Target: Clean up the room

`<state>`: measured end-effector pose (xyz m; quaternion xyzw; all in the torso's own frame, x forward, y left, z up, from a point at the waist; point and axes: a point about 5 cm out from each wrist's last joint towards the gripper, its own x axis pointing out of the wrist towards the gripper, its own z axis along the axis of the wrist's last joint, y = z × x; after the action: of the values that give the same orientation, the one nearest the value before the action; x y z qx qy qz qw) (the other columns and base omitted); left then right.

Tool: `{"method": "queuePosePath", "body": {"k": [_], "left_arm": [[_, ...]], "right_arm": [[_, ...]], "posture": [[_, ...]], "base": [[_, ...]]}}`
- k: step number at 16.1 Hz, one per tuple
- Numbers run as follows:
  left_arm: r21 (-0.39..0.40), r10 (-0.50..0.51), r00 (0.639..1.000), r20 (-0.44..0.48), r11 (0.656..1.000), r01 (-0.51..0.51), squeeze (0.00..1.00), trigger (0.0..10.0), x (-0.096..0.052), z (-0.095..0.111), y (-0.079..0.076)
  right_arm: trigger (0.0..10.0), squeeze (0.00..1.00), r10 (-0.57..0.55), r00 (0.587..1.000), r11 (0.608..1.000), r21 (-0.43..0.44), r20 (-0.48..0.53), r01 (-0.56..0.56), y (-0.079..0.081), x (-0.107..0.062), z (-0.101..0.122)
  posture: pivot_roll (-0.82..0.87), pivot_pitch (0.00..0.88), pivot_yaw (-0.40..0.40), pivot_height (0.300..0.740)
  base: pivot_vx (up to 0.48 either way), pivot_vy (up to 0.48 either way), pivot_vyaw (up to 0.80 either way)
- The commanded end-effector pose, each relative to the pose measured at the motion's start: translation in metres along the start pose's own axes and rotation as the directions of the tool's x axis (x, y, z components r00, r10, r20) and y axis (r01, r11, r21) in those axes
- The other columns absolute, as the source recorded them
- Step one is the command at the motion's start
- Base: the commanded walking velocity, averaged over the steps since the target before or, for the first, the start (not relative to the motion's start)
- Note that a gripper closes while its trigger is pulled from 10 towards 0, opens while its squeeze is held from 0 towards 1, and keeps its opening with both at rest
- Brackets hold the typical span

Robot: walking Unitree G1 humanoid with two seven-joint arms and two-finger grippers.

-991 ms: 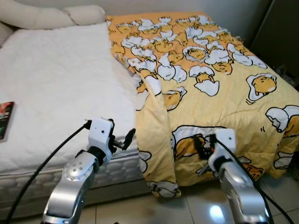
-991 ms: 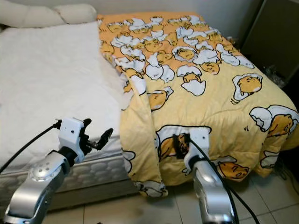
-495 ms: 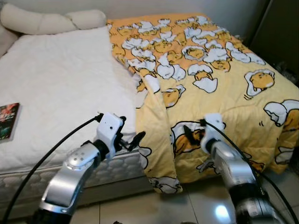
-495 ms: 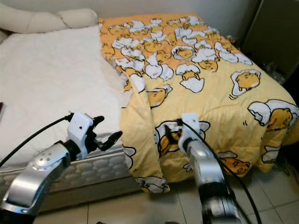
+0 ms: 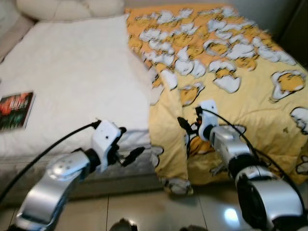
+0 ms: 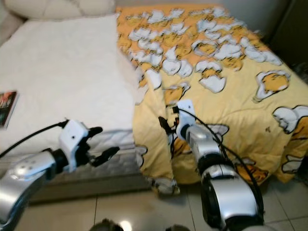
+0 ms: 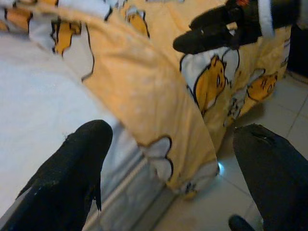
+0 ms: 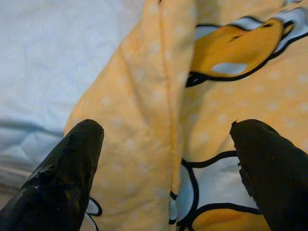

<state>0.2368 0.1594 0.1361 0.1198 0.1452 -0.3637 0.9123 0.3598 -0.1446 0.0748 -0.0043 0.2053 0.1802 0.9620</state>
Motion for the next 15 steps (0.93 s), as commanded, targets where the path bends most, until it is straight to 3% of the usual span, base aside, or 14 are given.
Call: {"method": "queuePosePath", "body": {"k": [1,2,8,10,11,15], "left_arm": [[0.008,-0.001,1.000,-0.001,1.000,0.001,0.00,10.0,-0.010,0.005,-0.001],[0.010,-0.005,1.000,-0.013,1.000,0.005,0.00,10.0,-0.019,0.007,-0.004],[-0.005,0.002,1.000,-0.027,1.000,-0.002,0.00,10.0,-0.042,0.016,-0.016],[-0.010,0.005,1.000,-0.022,1.000,-0.005,0.00,10.0,-0.045,0.019,-0.017],[-0.010,0.015,1.000,-0.028,1.000,-0.015,0.00,10.0,-0.047,0.019,-0.017],[-0.020,0.032,0.999,-0.041,0.999,-0.033,0.00,10.0,-0.055,0.018,-0.021]], "right_arm": [[10.0,0.91,-0.017,1.000,1.000,-0.009,-0.015,0.017,-0.001,0.001,0.001],[10.0,0.00,-0.030,0.999,0.999,0.024,-0.016,0.030,0.000,0.002,0.002],[10.0,0.00,-0.059,0.998,0.997,0.047,-0.014,0.059,0.005,0.006,0.003],[2.9,0.00,-0.018,1.000,0.997,0.081,0.016,0.017,0.010,0.008,0.008],[0.0,0.00,0.004,0.999,0.996,0.089,0.032,-0.007,0.012,0.008,0.011],[0.0,0.00,0.021,0.999,0.996,0.087,0.039,-0.024,0.017,0.010,0.015]], "posture": [[0.16,0.192,0.043,0.740],[0.18,0.223,0.048,0.740],[0.23,0.303,0.057,0.740],[0.25,0.316,0.041,0.740],[0.25,0.314,0.037,0.740],[0.26,0.309,0.030,0.740]], "base": [[0.000,0.000,0.00],[0.000,0.000,0.00],[0.000,0.000,0.00],[0.000,0.000,0.00],[0.000,0.000,0.00],[0.000,0.000,0.00]]}}
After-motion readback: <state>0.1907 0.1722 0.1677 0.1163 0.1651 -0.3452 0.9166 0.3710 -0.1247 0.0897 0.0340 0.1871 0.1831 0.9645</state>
